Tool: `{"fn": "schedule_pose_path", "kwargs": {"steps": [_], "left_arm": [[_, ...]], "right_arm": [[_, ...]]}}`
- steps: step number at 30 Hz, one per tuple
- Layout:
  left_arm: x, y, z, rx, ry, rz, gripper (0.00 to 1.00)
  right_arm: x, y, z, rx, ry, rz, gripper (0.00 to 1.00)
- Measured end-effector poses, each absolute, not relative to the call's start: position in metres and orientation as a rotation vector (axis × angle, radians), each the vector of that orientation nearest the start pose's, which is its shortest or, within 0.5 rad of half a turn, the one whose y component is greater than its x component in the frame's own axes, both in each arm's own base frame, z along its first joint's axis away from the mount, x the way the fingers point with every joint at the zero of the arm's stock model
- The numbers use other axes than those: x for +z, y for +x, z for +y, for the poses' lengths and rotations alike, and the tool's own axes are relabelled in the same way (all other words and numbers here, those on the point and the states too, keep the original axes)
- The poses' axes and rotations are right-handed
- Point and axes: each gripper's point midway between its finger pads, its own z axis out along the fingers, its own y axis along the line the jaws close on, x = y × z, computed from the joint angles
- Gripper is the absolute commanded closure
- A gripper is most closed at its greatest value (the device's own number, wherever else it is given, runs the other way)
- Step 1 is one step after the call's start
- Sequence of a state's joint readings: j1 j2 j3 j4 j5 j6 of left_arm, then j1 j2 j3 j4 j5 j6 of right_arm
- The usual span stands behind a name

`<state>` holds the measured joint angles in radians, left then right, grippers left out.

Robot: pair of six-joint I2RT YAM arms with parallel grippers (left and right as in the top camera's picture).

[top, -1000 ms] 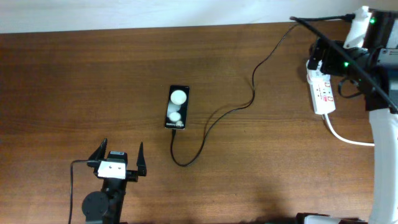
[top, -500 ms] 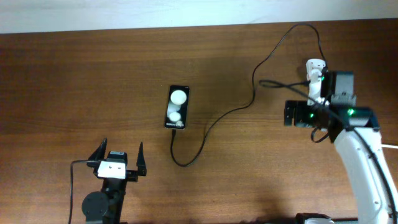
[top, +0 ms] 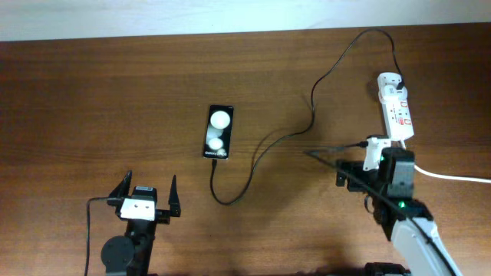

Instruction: Plug charger to phone and switch on socket

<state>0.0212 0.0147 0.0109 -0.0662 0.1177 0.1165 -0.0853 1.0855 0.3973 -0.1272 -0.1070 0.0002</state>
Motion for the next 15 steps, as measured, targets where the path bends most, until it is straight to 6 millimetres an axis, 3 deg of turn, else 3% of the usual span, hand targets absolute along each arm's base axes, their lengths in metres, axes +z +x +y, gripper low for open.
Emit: {"fn": "schedule_pose_path", "kwargs": {"steps": [6,15], "left_arm": [[0.16,0.246,-0.015,0.009,0.168,1.631,0.01],[0.159,0.246,-0.015,0.008,0.168,1.632,0.01]], "right_arm": [[0.062,0.284,-0.005,0.079,0.036,2.222,0.01],[0.055,0.268,-0.003,0.079,0.031,2.174,0.01]]}}
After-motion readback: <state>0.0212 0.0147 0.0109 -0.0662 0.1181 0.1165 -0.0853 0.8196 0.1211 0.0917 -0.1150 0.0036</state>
